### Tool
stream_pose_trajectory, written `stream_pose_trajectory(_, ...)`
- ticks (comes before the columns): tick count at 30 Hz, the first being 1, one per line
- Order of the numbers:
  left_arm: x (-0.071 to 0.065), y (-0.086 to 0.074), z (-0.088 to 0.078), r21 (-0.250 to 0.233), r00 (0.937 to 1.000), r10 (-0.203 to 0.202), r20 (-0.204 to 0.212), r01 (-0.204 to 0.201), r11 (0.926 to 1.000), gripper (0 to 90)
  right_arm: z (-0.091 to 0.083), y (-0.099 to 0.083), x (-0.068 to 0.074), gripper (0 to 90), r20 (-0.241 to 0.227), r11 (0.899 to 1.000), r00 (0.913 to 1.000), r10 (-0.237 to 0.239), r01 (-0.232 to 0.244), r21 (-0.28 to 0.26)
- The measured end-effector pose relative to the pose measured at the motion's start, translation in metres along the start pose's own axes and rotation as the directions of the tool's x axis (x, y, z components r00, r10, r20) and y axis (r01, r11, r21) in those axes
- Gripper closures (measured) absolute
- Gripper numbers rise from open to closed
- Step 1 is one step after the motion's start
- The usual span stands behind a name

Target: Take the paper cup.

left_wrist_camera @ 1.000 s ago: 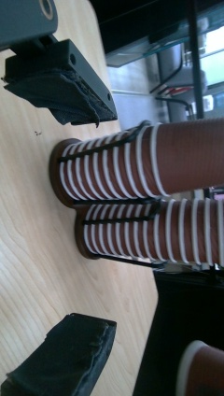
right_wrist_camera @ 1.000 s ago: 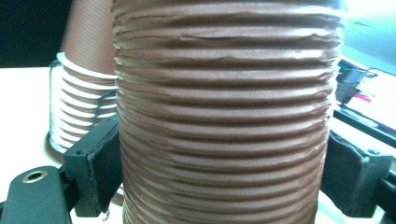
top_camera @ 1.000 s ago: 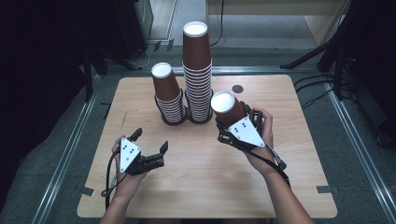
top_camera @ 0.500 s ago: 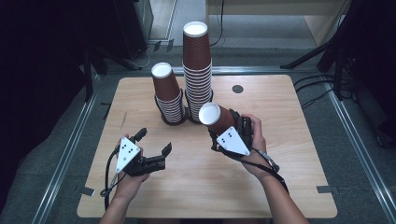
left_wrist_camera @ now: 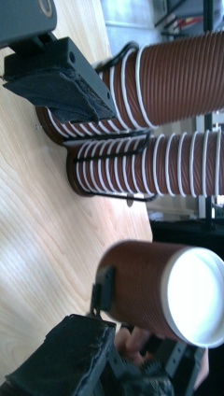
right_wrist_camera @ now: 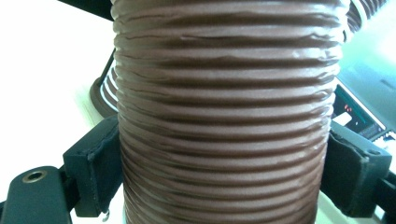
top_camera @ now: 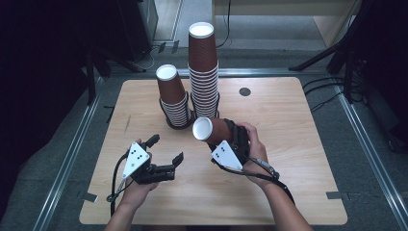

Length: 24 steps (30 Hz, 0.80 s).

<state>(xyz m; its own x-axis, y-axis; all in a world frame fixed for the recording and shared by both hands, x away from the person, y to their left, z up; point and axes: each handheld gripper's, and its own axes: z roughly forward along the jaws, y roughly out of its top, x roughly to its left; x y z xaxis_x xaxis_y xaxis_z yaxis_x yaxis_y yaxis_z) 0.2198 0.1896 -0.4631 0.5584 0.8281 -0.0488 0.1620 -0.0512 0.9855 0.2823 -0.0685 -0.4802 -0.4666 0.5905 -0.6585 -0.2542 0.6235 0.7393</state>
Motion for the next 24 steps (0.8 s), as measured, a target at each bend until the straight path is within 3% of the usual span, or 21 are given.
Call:
stream_pose_trajectory(4, -0.001, 0.001, 0.001, 0.008, 0.9999, -0.001, 0.010, 0.001, 1.0000, 1.0, 0.001, 0.001, 0.008, 12.8, -0.018, 0.998, 0.9979, -0.062, 0.062, -0.020)
stream_pose_trajectory(9, -0.005, 0.001, 0.003, 0.020, 0.9995, 0.002, 0.032, -0.002, 0.9998, 0.9, 0.001, 0.005, 0.019, 12.8, -0.043, 0.993, 0.9932, -0.109, 0.106, -0.051)
stream_pose_trajectory(16, -0.010, 0.001, 0.004, 0.036, 0.9984, 0.018, 0.054, -0.020, 0.9992, 1.2, 0.002, 0.011, 0.025, 12.9, -0.056, 0.990, 0.9910, -0.121, 0.116, -0.085)
stream_pose_trajectory(24, -0.013, 0.002, 0.005, 0.051, 0.9963, 0.025, 0.083, -0.030, 0.9982, 1.3, 0.002, 0.014, 0.033, 12.9, -0.077, 0.979, 0.9801, -0.183, 0.175, -0.105)
